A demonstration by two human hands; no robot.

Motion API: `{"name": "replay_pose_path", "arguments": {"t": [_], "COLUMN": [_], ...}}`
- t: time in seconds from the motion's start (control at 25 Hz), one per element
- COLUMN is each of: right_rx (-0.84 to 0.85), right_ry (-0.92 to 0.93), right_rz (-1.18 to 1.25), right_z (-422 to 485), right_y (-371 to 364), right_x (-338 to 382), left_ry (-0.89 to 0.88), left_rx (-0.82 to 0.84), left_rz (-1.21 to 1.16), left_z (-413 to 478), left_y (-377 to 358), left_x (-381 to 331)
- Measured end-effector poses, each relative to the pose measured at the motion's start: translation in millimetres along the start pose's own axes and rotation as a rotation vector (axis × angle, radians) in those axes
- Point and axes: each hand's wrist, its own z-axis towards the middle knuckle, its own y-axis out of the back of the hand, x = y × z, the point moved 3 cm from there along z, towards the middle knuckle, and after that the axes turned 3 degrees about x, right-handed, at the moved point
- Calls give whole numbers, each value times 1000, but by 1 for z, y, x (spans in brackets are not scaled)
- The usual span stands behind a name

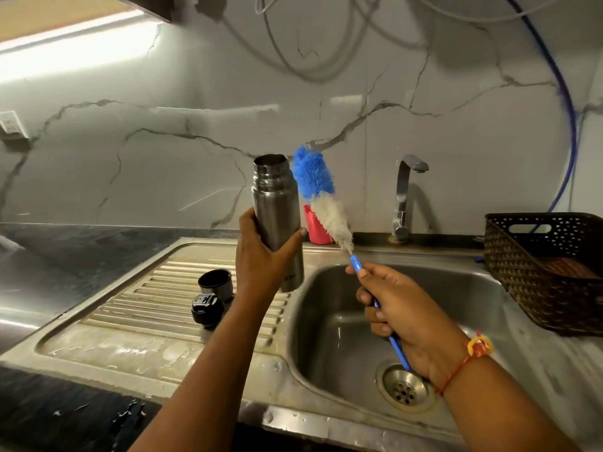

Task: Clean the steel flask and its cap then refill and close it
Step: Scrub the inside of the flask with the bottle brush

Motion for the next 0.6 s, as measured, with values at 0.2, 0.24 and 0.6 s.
{"name": "replay_pose_path", "arguments": {"t": [0.2,0.24,0.6], "right_rx": [-65,-75,-119], "right_ry": [36,37,214], "right_rz": [-53,-73,-138], "right_z": [1,2,10], "right_y": [7,7,-7], "right_x": [2,2,-9], "left_ry": [-29,-12,484], "left_rx": [-14,-13,253], "left_rz": [108,60,-635], "left_z": [2,2,-10], "left_y": [1,1,-17], "left_x": [13,13,6]}}
